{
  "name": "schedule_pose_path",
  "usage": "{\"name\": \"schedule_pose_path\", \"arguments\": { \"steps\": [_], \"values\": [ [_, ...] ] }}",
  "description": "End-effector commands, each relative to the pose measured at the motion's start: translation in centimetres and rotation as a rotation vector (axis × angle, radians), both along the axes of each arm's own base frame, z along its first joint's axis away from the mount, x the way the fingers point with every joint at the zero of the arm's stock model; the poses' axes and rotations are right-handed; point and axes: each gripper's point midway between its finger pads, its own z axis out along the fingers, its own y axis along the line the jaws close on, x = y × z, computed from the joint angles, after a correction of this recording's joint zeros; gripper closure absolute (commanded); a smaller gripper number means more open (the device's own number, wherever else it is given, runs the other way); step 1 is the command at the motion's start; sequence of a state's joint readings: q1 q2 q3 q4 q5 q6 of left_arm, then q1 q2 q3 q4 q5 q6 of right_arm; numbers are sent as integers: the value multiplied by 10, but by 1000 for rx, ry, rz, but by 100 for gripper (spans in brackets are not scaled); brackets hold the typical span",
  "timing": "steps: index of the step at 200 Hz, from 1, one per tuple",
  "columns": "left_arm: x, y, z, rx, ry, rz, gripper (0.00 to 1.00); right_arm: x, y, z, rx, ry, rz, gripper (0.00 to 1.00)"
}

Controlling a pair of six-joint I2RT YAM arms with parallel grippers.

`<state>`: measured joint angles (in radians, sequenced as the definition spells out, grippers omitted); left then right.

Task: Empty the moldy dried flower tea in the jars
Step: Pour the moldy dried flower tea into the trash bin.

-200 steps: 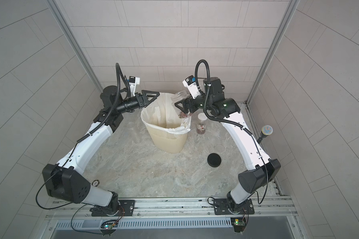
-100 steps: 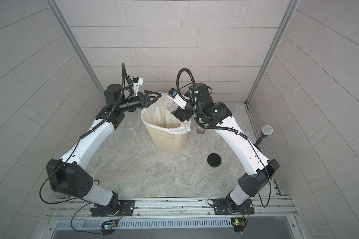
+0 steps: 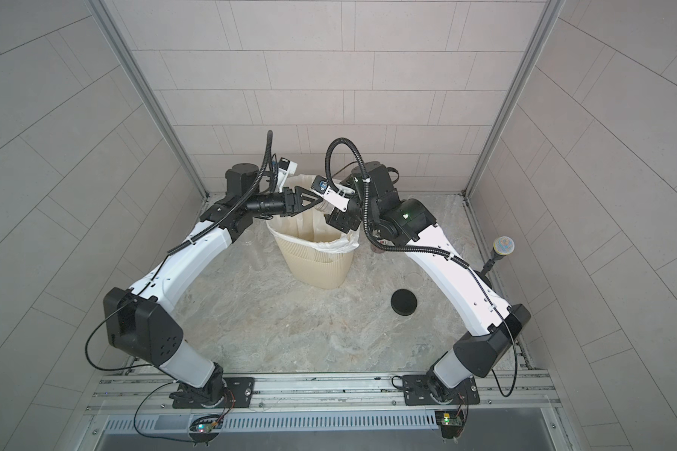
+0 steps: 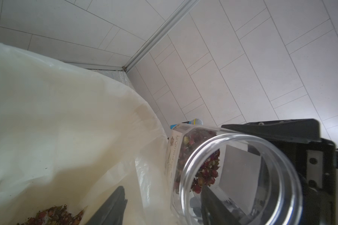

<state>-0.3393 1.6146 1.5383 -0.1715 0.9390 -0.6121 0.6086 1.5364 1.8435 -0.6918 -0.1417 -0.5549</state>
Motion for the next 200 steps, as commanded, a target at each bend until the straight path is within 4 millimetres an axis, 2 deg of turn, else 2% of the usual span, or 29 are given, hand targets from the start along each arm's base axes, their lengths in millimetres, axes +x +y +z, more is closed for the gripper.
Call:
{"name": "schedule_pose_path", "arguments": {
  "steps": [1, 29, 67, 135, 166, 200],
  "values": [
    [-5, -5, 7, 38, -55, -26, 36, -8, 0, 24, -5, -91, 13, 52],
    [-4, -9, 3, 41, -39, -36, 41, -9, 2, 21, -53, -115, 21, 52],
    [-2, -13, 0, 38, -21, -47, 57, -10, 8, 18, -93, -153, 44, 52],
    [1, -14, -3, 42, -12, -43, 74, -10, 17, 5, -161, -197, 66, 50],
    [5, -10, -2, 36, -6, -28, 88, -12, 17, 5, -157, -192, 72, 39],
    [12, -8, 6, -5, -4, -16, 90, -16, 17, 3, -155, -181, 91, 24]
  ]
}}
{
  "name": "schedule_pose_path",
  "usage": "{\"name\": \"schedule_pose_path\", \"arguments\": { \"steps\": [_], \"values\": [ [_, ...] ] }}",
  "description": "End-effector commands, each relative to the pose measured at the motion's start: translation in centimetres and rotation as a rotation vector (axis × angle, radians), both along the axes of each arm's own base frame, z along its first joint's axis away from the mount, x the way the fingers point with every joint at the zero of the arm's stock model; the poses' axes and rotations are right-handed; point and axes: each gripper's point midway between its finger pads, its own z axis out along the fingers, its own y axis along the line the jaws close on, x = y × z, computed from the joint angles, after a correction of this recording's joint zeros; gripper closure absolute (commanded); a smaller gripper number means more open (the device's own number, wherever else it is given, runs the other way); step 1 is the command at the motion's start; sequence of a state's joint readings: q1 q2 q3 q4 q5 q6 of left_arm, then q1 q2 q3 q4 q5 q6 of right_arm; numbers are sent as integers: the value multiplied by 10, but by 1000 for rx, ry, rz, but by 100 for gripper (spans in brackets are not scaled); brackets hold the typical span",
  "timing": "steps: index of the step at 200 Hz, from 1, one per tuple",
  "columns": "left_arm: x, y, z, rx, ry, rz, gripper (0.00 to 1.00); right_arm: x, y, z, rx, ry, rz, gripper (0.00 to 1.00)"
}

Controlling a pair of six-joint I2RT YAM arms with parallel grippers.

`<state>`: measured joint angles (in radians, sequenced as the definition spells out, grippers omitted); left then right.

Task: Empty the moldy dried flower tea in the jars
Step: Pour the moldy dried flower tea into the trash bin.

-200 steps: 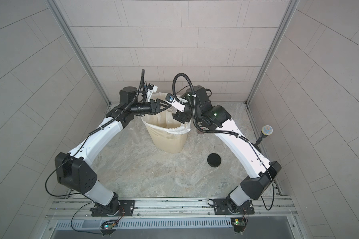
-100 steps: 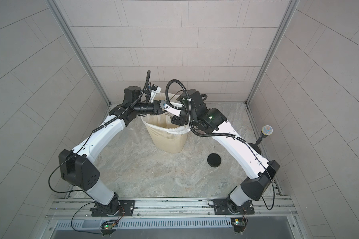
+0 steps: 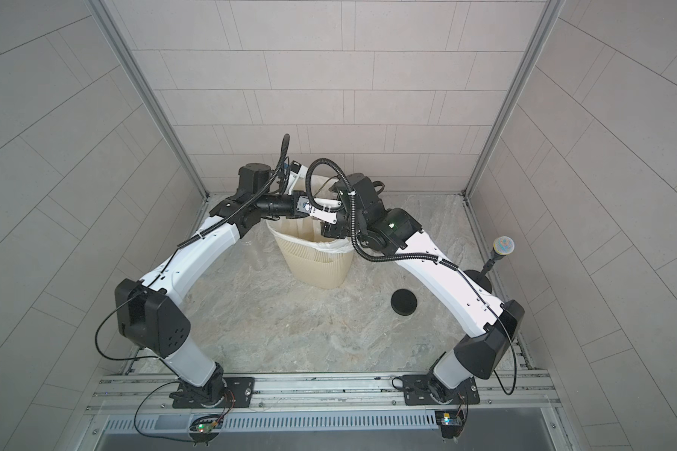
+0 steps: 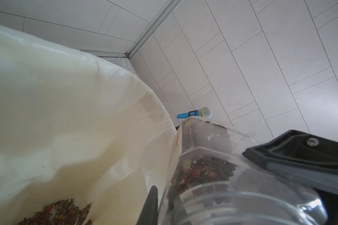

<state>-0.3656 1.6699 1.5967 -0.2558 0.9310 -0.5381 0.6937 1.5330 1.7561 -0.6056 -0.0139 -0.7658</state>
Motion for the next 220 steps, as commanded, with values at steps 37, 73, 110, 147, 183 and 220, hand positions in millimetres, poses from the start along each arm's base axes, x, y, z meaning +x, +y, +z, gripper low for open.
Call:
{"name": "schedule_pose_path", "arguments": {
  "steps": [37, 73, 110, 147, 183, 220],
  "values": [
    [18, 14, 27, -73, -19, 46, 91, -21, -2, 18, 29, -16, 57, 6],
    [30, 20, 37, -114, -19, 74, 93, -30, -3, 13, 9, 8, 91, 0],
    [36, 23, 41, -114, -19, 92, 96, -38, -8, -4, -66, 52, 119, 0],
    [41, 29, 28, -45, -12, 136, 97, -46, -13, 4, -14, 58, 127, 0],
    [51, 37, 20, -4, -3, 184, 97, -50, -18, 4, -7, 65, 124, 0],
    [55, 39, 23, -17, -3, 191, 97, -47, -31, -4, -29, 65, 97, 0]
  ]
}}
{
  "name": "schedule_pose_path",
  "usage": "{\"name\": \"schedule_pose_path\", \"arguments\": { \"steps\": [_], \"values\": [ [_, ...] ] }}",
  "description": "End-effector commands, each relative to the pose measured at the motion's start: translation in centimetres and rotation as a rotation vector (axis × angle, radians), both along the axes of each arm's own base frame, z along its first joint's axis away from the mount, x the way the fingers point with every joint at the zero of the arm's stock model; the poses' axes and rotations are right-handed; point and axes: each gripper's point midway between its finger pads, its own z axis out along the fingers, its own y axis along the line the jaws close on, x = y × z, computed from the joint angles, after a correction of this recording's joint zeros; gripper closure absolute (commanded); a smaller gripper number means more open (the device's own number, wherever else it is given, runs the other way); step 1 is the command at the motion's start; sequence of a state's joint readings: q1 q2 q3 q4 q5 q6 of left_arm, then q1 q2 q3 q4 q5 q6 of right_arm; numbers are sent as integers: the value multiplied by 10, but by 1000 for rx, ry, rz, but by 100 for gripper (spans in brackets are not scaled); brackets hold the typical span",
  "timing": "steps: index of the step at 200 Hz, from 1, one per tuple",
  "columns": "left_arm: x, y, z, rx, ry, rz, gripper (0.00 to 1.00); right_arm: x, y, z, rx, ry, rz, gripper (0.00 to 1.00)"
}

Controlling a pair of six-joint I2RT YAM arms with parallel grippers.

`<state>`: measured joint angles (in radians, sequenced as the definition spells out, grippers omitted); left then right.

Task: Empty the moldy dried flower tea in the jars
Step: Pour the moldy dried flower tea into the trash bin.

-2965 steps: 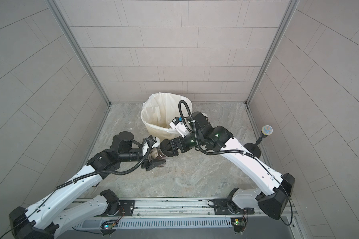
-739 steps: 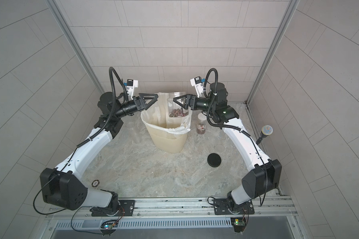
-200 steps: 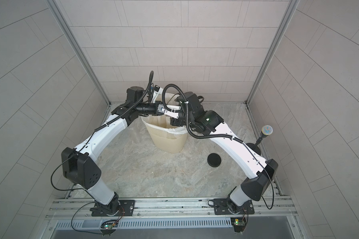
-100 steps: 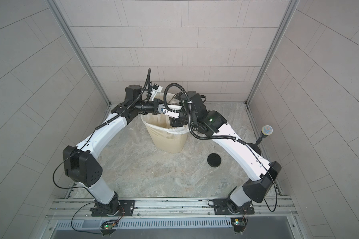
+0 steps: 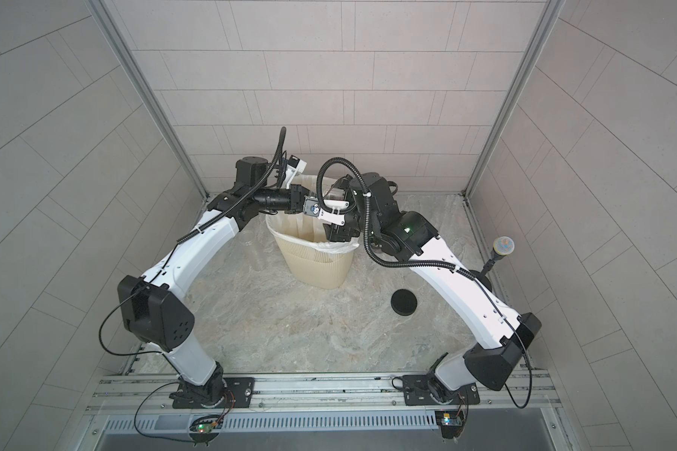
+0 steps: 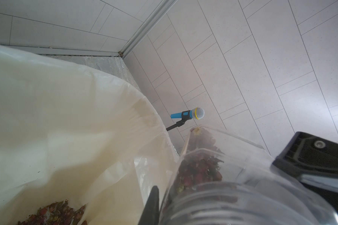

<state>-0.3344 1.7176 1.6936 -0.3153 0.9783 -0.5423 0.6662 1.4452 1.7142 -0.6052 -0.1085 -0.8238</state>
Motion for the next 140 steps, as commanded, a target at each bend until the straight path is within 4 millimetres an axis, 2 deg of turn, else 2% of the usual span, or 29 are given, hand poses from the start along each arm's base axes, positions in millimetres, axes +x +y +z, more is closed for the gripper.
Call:
{"name": "schedule_pose_path", "arguments": {
  "steps": [1, 83, 108, 140],
  "values": [
    [45, 33, 12, 0, -22, 202, 97, -26, -20, -22, -51, 104, 14, 0],
    [35, 41, 18, -10, -33, 172, 97, -12, -46, -33, -86, 101, -51, 0],
    [36, 44, 17, -9, -30, 178, 97, -13, -49, -27, -44, 114, -54, 0],
    [38, 44, 15, -5, -32, 183, 97, -15, -51, -6, 95, 139, -71, 0]
  ]
}}
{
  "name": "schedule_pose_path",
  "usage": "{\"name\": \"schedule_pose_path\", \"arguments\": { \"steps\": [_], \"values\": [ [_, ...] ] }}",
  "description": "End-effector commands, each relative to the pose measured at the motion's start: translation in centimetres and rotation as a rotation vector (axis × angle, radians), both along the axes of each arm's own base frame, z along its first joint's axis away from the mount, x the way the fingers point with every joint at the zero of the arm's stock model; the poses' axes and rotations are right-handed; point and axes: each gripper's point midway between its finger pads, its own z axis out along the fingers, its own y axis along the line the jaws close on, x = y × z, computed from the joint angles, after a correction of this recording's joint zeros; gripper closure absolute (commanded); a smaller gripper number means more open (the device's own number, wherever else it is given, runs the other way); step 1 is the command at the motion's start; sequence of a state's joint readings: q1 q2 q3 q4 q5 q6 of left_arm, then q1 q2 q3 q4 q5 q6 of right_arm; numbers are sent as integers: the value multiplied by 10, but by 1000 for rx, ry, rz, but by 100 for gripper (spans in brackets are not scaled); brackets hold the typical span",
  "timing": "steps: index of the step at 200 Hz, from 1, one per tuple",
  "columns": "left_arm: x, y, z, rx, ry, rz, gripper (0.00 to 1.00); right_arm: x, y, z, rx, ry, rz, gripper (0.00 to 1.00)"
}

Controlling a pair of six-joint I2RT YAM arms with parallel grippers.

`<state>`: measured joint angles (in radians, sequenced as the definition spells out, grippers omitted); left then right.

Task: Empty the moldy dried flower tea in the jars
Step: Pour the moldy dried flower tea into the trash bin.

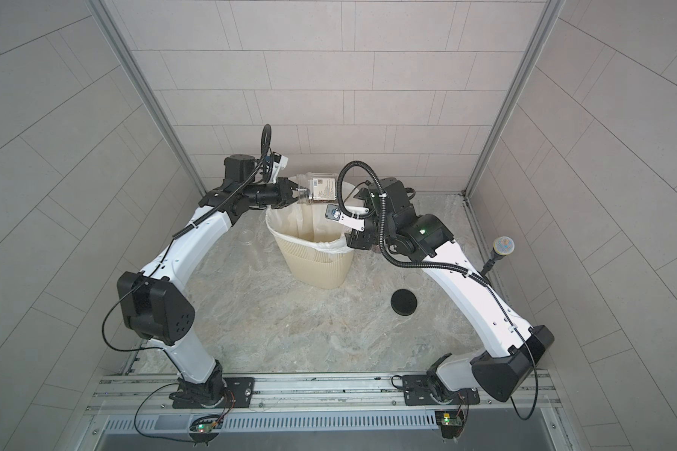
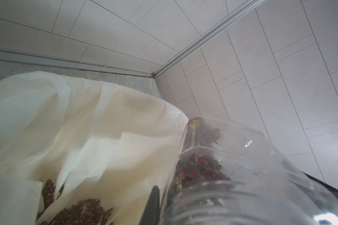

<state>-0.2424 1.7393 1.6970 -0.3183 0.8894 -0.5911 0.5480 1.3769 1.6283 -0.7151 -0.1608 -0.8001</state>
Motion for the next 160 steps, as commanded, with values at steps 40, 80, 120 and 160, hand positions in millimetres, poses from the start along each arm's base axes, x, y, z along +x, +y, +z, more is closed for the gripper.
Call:
{"name": "schedule_pose_path", "arguments": {
  "steps": [40, 80, 120, 160],
  "values": [
    [-1, 2, 30, -15, -98, 12, 99, -13, -1, 46, 299, 47, -59, 0],
    [-2, 5, 34, 10, -135, 32, 100, 0, -8, 65, 510, 107, -225, 0],
    [0, 0, 39, 15, -170, 42, 100, 0, -7, 85, 811, 249, -342, 0],
    [4, -6, 45, 35, -222, 72, 100, 11, -3, 79, 1127, 595, -487, 0]
  ]
}}
